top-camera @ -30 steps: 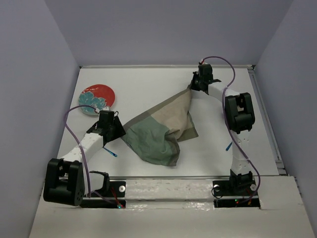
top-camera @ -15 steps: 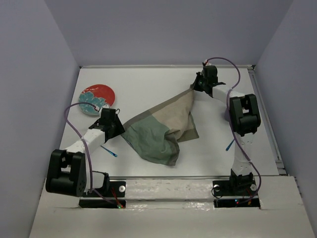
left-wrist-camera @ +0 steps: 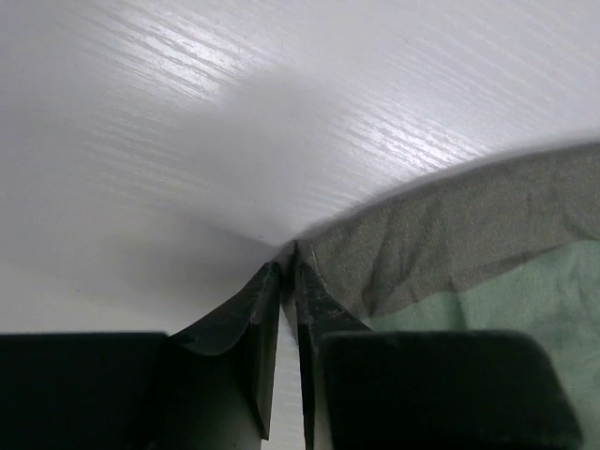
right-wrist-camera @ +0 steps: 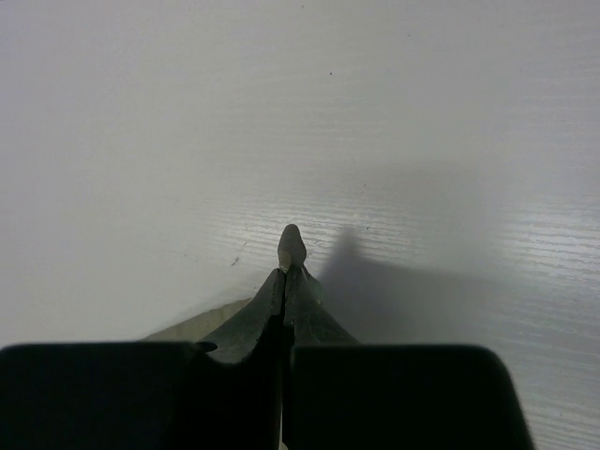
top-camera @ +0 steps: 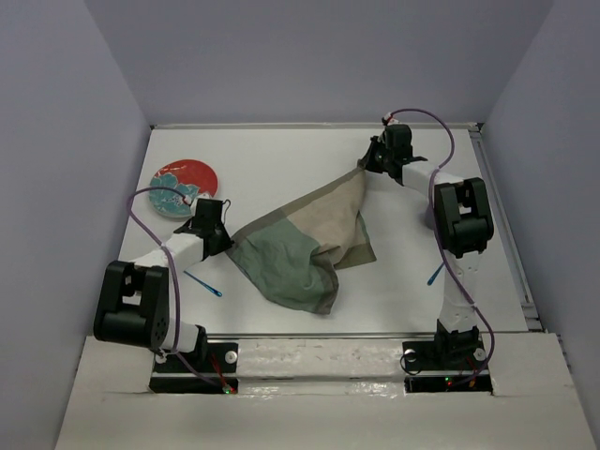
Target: Set the dinner table for one person
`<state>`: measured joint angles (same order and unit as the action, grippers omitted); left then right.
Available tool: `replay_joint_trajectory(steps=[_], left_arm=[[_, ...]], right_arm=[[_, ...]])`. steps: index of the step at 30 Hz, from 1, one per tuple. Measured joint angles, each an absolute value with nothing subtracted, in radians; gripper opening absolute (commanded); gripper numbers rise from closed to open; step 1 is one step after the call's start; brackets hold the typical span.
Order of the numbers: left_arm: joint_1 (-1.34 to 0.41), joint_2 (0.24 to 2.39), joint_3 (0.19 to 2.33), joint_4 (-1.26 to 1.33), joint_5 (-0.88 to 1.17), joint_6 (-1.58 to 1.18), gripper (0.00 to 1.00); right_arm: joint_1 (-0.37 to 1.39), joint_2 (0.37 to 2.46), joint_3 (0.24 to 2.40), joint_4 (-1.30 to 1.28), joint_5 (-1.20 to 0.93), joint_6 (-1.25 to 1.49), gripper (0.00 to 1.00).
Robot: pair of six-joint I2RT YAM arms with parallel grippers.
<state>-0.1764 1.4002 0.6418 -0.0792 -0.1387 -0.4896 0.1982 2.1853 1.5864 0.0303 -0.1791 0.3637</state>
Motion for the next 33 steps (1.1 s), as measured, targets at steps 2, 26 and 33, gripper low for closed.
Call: replay_joint_trajectory(steps=[2, 26, 33], left_arm=[[-0.178, 1.411, 0.642, -0.077, -0.141, -0.49, 0.08], [-0.184, 1.389, 1.181, -0.051, -0.185, -0.425, 0.0], [-0.179, 1.475, 1.563, -0.024, -0.221, -0.408, 0.0]], right_arm=[[0.198, 2.185, 1.586, 0.032, -0.183, 0.365, 0.0], [0.199, 2.042, 1.707, -0.069, -0.164, 0.389, 0.0], [0.2, 1.937, 1.952, -0.112, -0.085, 0.368, 0.0]])
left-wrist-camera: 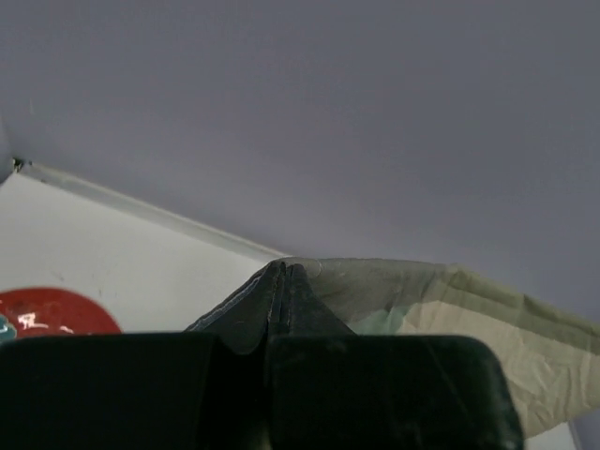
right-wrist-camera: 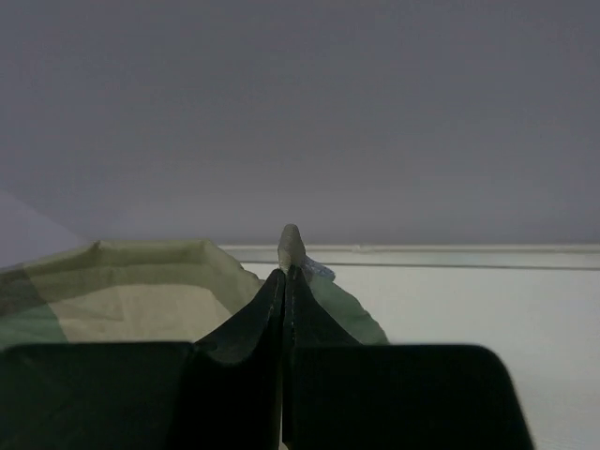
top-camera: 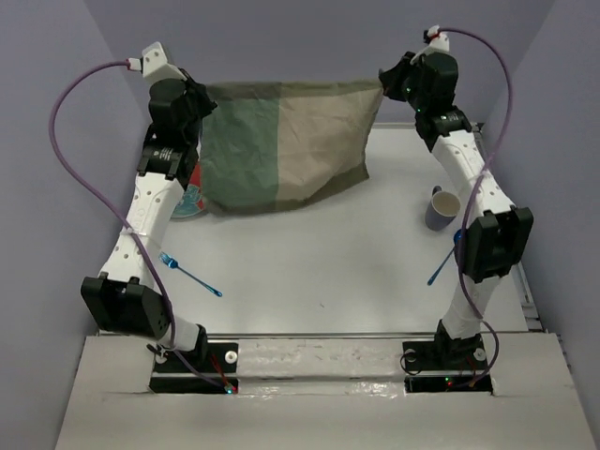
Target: Set the dinner table for one person
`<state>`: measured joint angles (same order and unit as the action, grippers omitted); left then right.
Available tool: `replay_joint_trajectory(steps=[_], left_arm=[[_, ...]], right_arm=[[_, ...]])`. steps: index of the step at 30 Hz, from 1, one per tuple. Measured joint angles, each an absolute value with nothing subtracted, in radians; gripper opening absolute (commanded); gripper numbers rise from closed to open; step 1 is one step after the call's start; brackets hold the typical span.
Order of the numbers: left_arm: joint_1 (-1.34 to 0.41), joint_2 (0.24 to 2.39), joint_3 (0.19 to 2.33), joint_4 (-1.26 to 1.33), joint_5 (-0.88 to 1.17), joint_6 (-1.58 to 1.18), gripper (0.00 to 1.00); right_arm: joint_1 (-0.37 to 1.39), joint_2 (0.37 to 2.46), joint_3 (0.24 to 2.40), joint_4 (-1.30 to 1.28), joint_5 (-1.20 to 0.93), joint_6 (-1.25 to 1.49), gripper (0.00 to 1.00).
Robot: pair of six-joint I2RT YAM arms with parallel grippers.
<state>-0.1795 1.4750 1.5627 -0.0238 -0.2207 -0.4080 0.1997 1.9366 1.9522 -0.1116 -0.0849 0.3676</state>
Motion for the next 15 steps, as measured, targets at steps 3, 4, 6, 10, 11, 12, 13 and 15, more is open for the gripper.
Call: replay_joint_trajectory(steps=[3, 4, 6, 10, 11, 12, 13, 15], left_arm=[[-0.162, 1.436, 1.598, 0.007, -0.225, -0.408, 0.0], [-0.154, 1.422, 1.594, 0.012, -0.226, -0.409, 0.0], [-0.134, 1.377, 1.54, 0.05, -0.226, -0.414, 0.0], [-0.093, 1.276, 1.329, 0.113, -0.201, -0.447, 0.12], [-0.083, 1.255, 1.256, 0.132, -0.19, -0.459, 0.18], [-0.078, 1.243, 1.2, 0.152, -0.174, -0.474, 0.35], [-0.071, 1.229, 1.118, 0.159, -0.159, -0.486, 0.5], [-0.064, 1.227, 0.975, 0.175, -0.121, -0.529, 0.66]], right_arm=[[0.2, 1.828, 1.953, -0.116, -0.058, 0.354, 0.0], [0.2, 1.757, 1.919, -0.094, -0.049, 0.35, 0.0], [0.2, 1.649, 1.816, -0.05, -0.039, 0.345, 0.0], [0.2, 1.404, 1.47, 0.059, -0.028, 0.361, 0.0], [0.2, 1.372, 1.378, 0.079, -0.026, 0.372, 0.0], [0.2, 1.349, 1.306, 0.1, -0.026, 0.388, 0.0], [0.2, 1.336, 1.203, 0.11, -0.028, 0.407, 0.0], [0.2, 1.347, 1.044, 0.127, -0.045, 0.448, 0.0]])
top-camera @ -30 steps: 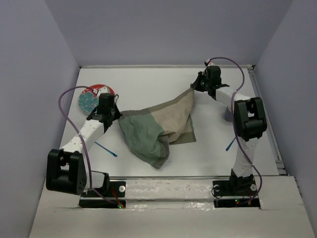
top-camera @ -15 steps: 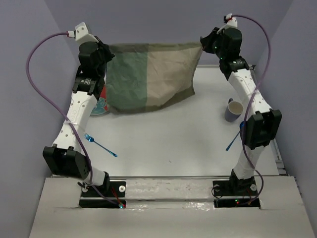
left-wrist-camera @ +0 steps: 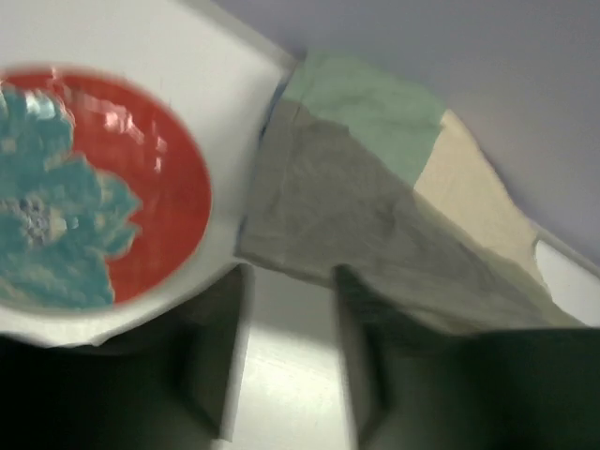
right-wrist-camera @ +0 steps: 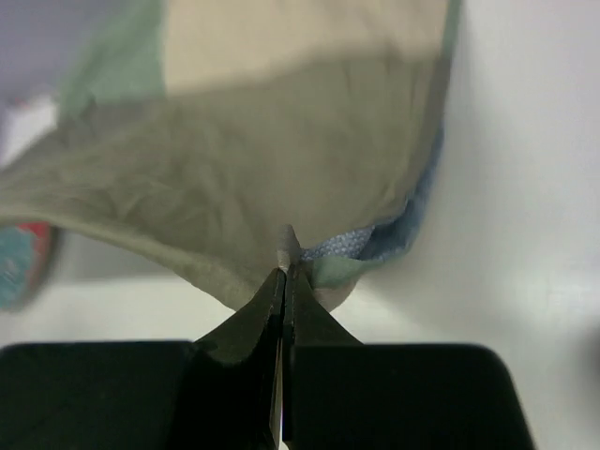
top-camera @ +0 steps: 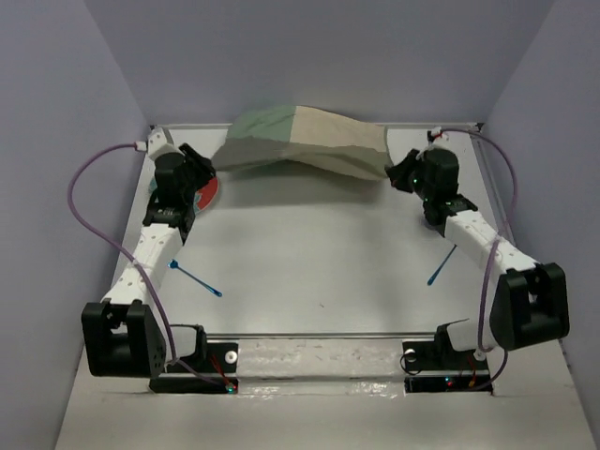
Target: Set the dinner table for one person
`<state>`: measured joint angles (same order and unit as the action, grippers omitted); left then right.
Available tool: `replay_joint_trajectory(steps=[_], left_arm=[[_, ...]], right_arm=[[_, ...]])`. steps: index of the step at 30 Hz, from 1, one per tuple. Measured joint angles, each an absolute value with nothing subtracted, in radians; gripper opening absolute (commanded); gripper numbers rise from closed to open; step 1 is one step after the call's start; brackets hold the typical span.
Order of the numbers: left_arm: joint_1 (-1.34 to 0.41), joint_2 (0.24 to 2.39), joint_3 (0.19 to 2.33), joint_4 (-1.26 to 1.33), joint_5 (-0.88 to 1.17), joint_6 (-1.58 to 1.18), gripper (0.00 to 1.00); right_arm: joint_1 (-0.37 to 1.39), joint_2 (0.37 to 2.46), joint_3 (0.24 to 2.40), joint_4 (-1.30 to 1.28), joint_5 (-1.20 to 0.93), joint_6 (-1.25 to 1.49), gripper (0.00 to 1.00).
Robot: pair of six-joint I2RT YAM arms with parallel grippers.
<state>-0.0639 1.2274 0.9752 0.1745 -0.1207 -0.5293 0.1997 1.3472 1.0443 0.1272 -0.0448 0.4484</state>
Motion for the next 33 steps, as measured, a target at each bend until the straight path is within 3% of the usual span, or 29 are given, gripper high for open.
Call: replay_joint_trajectory(steps=[5, 11, 14, 15, 17, 19, 23, 30, 32, 33], left_arm=[[-0.064, 1.182, 0.686, 0.173, -0.058, -0.609, 0.66], [-0.066, 0.969, 0.528, 0.157, -0.045, -0.664, 0.61], [-0.077, 0.905, 0.504, 0.161, -0.052, -0.67, 0.6], [-0.086, 0.897, 0.495, 0.16, -0.056, -0.672, 0.6], [-0.113, 0.911, 0.471, 0.16, -0.077, -0.683, 0.59], [-0.136, 0.945, 0.456, 0.156, -0.089, -0.691, 0.59], [-0.183, 1.064, 0.458, 0.151, -0.133, -0.7, 0.59], [-0.196, 1.235, 0.551, 0.168, -0.201, -0.705, 0.59], [-0.196, 1.288, 0.587, 0.181, -0.216, -0.704, 0.6], [-0.196, 1.314, 0.604, 0.189, -0.223, -0.704, 0.6]], right_arm=[[0.2, 1.459, 0.751, 0.07, -0.073, 0.526, 0.0], [0.2, 1.387, 0.682, 0.045, -0.075, 0.542, 0.04], [0.2, 1.363, 0.682, 0.044, -0.069, 0.54, 0.29], [0.2, 1.365, 0.68, 0.039, -0.064, 0.538, 0.42], [0.2, 1.366, 0.673, 0.025, -0.051, 0.542, 0.57], [0.2, 1.362, 0.67, -0.005, -0.047, 0.538, 0.63], [0.2, 1.271, 0.67, -0.079, -0.035, 0.527, 0.63], [0.2, 1.149, 0.67, -0.088, -0.031, 0.516, 0.51], [0.204, 1.143, 0.651, -0.094, -0.031, 0.517, 0.44], [0.205, 1.129, 0.64, -0.101, -0.03, 0.517, 0.32]])
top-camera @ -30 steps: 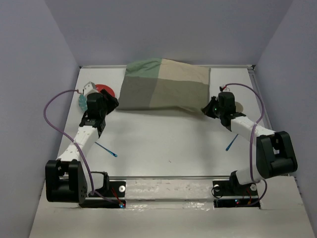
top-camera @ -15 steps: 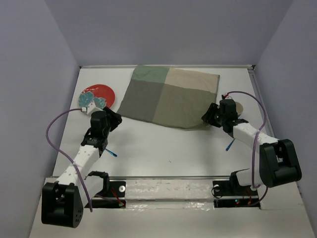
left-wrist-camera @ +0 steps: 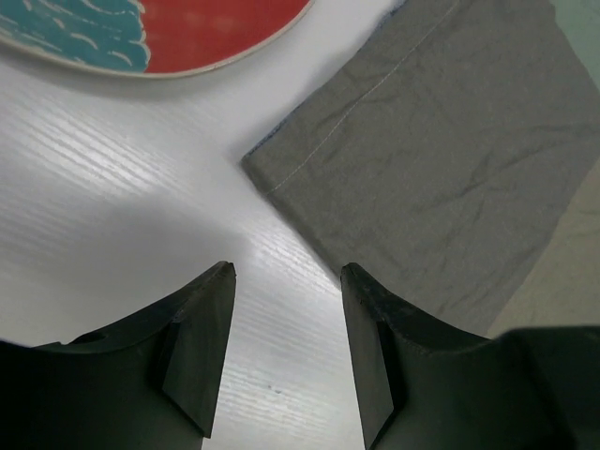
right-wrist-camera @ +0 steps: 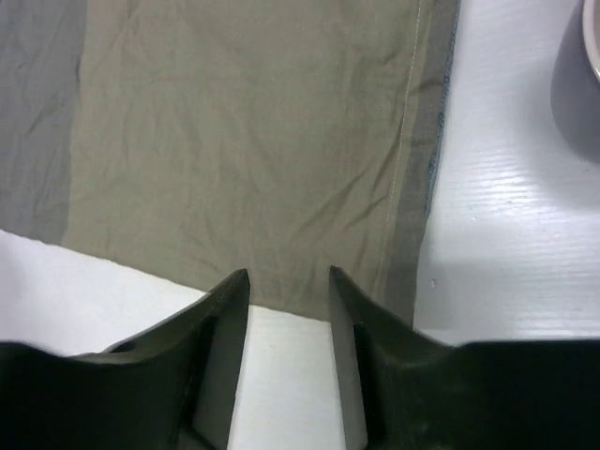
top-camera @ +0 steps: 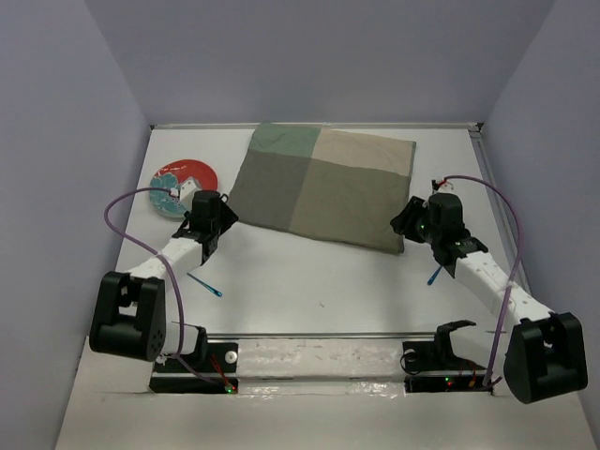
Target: Set the dinner table for one person
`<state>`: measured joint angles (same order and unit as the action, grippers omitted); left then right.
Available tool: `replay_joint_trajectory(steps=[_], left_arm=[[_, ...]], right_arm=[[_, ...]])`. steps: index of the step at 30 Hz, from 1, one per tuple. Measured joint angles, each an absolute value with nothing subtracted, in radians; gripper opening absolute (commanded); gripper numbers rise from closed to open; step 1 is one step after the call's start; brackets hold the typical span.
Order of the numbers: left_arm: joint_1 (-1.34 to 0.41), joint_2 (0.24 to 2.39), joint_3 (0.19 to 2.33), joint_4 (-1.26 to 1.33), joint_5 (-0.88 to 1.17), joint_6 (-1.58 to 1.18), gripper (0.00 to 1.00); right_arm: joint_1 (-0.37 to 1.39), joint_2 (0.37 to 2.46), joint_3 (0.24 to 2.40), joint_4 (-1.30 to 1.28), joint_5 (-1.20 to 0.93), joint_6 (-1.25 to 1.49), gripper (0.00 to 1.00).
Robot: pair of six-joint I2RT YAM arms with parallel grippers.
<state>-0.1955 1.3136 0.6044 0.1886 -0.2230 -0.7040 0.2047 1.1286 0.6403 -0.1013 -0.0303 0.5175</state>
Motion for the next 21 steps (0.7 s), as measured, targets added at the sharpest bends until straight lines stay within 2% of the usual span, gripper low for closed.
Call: replay_joint_trajectory(steps=[2, 3, 5, 9, 15, 18, 21], left_arm=[[-0.196, 1.356, 0.635, 0.193, -0.238, -0.703, 0.6], [-0.196, 1.375, 0.649, 0.196, -0.242, -0.7, 0.59], [-0.196, 1.419, 0.681, 0.204, -0.249, -0.697, 0.59], [-0.196, 1.492, 0.708, 0.23, -0.262, -0.696, 0.57], [-0.196, 1.59, 0.746, 0.228, -0.283, -0.685, 0.55], [-0.196, 1.62, 0.761, 0.229, -0.294, -0.679, 0.47], [-0.196, 1.636, 0.762, 0.237, -0.301, -0.673, 0.39]], right_arm=[[0.205, 1.082, 0.61, -0.104, -0.028, 0.516, 0.25], [0.205, 1.061, 0.601, -0.105, -0.022, 0.514, 0.17], [0.205, 1.062, 0.601, -0.097, -0.016, 0.513, 0.13], [0.205, 1.103, 0.594, -0.081, -0.048, 0.524, 0.12], [0.205, 1.039, 0.571, -0.076, -0.059, 0.54, 0.18], [0.205, 0.962, 0.581, -0.081, -0.046, 0.539, 0.33], [0.205, 0.902, 0.61, -0.095, -0.019, 0.535, 0.39]])
